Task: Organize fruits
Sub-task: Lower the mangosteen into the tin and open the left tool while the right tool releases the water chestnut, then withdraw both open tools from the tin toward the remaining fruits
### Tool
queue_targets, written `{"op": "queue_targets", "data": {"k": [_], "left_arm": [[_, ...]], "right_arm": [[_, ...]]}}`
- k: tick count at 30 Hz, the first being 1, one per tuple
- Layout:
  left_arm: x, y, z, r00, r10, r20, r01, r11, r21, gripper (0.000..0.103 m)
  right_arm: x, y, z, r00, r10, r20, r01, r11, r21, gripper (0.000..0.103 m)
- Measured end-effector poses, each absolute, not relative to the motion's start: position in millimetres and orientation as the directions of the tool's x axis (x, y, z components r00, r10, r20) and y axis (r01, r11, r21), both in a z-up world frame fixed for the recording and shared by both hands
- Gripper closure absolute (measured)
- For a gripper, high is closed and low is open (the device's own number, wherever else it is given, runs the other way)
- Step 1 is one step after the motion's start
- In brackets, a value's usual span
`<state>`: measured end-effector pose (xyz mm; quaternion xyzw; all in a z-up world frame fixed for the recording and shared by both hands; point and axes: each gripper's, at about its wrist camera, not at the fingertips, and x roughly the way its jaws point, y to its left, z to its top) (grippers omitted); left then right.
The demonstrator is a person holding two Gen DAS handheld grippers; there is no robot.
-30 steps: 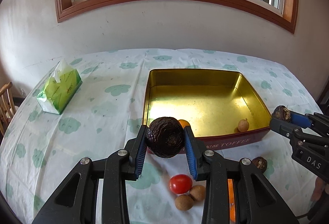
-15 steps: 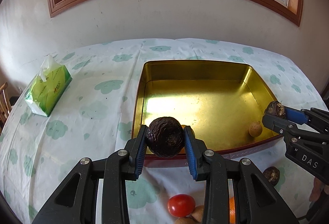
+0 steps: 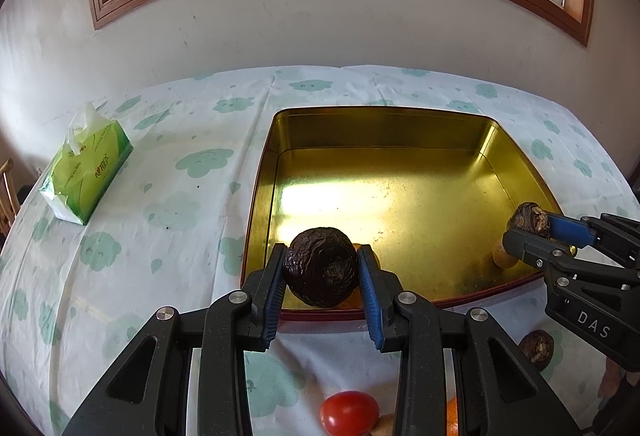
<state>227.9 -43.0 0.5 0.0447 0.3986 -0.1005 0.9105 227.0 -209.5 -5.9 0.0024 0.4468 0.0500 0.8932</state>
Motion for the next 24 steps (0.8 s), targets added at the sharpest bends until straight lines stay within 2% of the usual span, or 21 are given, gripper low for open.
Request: {"op": "queue_targets", "data": {"k": [15,20,24], "left_arm": [[226.6,-43.4,1.0,0.668,-0.128,-0.733,0.202,0.979,0.013,0.066],[223.9,-41.0,2.5,0.668,-0.128,-0.733,0.194,0.981,0.006,0.064],[219.3,-39.2,4.9,0.672,-0.119,-0.731,0.185,0.983,0.01,0.059]], "right_arm": [[226.0,-211.6,-4.5,0.596,0.088,-0.798,-0.076,0.996,0.053,0.064],[219.6,-212.4,0.3,0.608,0.08,-0.79,-0.067,0.997,0.049,0.059],[212.0,-212.4,5.5,0.615,0.081,-0.784,-0.066,0.997,0.051,0.059]]}}
